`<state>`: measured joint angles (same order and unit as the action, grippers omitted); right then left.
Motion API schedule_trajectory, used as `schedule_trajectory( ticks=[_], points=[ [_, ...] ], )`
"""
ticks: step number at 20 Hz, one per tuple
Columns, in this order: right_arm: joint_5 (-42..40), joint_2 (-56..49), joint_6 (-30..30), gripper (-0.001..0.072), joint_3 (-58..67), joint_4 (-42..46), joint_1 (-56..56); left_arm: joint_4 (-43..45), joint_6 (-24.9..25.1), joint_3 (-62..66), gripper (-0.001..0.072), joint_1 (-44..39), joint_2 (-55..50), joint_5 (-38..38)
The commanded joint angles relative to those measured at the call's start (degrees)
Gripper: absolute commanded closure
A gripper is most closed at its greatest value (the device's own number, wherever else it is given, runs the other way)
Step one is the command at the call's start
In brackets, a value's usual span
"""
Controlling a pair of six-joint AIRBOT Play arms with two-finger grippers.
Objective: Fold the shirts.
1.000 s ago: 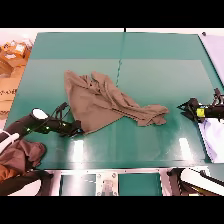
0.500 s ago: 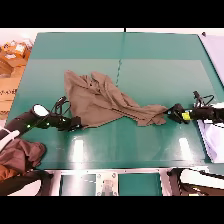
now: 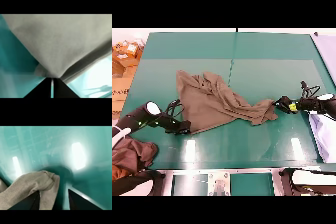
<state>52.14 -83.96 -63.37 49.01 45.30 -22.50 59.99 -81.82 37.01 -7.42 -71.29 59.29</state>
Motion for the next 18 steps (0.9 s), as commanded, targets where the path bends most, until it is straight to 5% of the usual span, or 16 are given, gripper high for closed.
schedule_trajectory(
  ticks=[1,7,8,10,14,18],
  points=[
    [0.2,-0.2,1.7,0.0283,0.7,-1.9,0.7,4.2,-2.4,3.7,0.0687,0.1,0.1,2.4],
    [0.9,-3.2,2.6,0.0339,0.6,-4.2,6.7,4.5,-3.4,4.9,0.0687,0.1,0.1,2.8],
    [1.3,-4.1,2.6,0.0413,0.6,-4.2,7.8,4.5,-3.4,4.9,0.0686,0.1,0.1,3.0],
    [1.5,-4.8,2.6,0.0694,0.7,-4.5,8.5,4.5,-3.4,4.9,0.0687,0.1,0.1,3.2],
    [8.2,-1.4,2.3,0.0695,6.6,-5.5,6.4,8.5,-3.7,12.5,0.0687,0.1,0.1,9.8],
    [18.9,12.2,-3.7,0.0695,19.9,-10.6,1.0,16.4,-3.9,35.4,0.0687,0.0,0.2,23.1]
  ],
)
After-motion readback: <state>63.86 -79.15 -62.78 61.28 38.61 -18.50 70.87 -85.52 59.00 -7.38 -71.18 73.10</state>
